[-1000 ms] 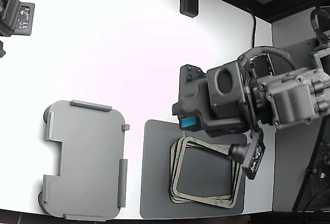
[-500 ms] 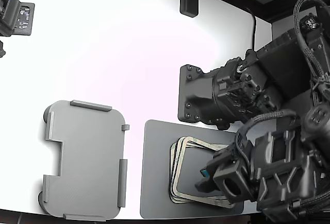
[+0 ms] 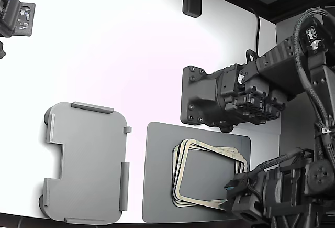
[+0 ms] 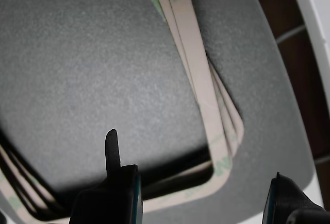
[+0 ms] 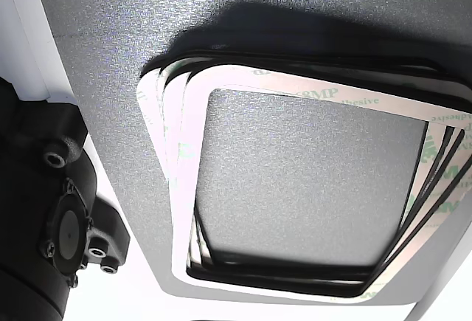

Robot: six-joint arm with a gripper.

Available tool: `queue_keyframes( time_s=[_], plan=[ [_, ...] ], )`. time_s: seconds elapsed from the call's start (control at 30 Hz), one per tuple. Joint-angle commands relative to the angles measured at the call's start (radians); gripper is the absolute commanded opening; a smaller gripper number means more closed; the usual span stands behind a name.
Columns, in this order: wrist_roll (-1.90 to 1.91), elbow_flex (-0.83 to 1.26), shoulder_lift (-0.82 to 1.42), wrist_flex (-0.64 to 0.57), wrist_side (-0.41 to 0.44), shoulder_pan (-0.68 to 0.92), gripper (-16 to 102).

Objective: Grab top frame and put it into gray box.

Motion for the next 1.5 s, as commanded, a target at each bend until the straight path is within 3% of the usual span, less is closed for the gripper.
queue_keyframes(
  time_s=[0.0, 0.57, 0.8, 1.1, 1.47],
  plan=[
    [0.0, -0.064, -0.037, 0.003, 0.006, 0.025, 100],
    [0.017, -0.287, -0.305, 0.052, 0.0, 0.169, 89],
    [0.035, -0.272, -0.33, 0.052, -0.012, 0.176, 97],
    [0.063, -0.281, -0.362, 0.051, 0.011, 0.218, 82],
    [0.06, -0.281, -0.4, 0.028, 0.002, 0.221, 80]
  ],
)
